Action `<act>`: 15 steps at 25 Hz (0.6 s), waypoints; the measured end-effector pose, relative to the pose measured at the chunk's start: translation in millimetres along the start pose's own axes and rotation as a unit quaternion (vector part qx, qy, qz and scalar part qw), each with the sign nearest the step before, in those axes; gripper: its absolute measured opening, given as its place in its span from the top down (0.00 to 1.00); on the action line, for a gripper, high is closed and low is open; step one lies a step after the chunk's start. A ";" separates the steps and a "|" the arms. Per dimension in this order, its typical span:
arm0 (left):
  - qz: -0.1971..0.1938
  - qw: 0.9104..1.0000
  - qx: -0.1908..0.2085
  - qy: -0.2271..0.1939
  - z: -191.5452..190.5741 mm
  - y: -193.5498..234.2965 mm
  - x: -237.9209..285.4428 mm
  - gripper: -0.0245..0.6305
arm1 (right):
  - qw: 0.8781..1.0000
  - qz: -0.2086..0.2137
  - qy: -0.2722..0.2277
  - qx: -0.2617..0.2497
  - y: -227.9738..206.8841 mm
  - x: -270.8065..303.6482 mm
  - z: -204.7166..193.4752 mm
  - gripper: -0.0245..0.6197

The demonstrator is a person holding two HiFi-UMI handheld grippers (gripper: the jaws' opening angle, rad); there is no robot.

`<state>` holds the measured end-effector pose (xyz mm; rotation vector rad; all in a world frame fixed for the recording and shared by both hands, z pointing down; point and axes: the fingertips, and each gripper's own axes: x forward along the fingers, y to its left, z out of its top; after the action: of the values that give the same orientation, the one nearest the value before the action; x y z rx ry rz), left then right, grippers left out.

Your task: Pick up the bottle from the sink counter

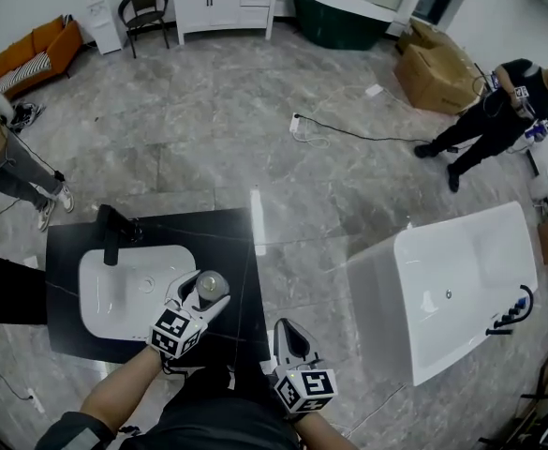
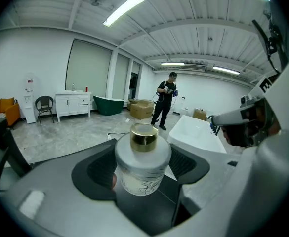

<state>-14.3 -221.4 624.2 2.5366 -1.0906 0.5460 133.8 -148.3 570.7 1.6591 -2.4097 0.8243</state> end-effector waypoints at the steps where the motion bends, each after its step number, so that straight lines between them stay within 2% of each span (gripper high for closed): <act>1: -0.002 1.000 -0.004 0.001 -0.5 -6.1 -9.0 0.46 | 1.000 0.002 -0.002 -0.001 4.0 -1.3 0.3 0.95; 5: -0.012 1.000 -0.013 -0.006 8.3 -30.2 -42.8 0.46 | 1.000 0.010 -0.008 -0.007 17.6 -6.6 5.6 0.95; 15: -0.046 0.997 -0.014 -0.064 52.5 -68.3 -114.7 0.46 | 0.999 0.019 -0.013 -0.023 41.1 -20.1 20.0 0.95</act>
<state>-25.0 -128.8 515.3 2.6111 -1.0109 0.3470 109.6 -130.5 530.8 1.6223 -2.4660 0.7517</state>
